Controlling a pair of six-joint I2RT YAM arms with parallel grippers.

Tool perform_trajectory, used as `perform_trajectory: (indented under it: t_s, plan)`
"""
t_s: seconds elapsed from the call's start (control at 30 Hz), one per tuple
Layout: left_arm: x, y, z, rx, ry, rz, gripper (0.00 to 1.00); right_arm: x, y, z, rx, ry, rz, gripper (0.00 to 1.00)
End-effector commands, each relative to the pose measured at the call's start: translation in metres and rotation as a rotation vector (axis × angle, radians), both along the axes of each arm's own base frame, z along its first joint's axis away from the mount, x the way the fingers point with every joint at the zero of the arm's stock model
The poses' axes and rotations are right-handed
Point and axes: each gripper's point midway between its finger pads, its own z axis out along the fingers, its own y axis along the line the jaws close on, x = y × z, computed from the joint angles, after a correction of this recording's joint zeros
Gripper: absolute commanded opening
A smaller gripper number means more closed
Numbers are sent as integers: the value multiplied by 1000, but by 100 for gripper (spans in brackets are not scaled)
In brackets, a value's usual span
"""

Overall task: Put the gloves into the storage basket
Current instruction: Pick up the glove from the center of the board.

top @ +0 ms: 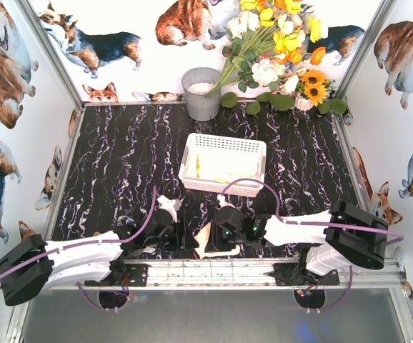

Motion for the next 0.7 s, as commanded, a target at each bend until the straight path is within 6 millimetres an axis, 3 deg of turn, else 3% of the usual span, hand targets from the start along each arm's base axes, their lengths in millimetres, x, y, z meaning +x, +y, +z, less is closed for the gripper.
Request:
perform_trajectory:
  t_s: [0.0,0.2,0.47,0.67]
  plan:
    - [1,18,-16,45,34,92,44,4,-9,-9,-32,-16,-56,19]
    - [-2,26,-19,23,65,152,49,6,-16,-9,-47,-21,-81,18]
    - [-13,15,-15,-98,147,158,54,7,-13,-10,-54,-19,-82,18]
    - [-10,17,-19,-114,147,191,54,7,-8,-9,-44,-13,-79,18]
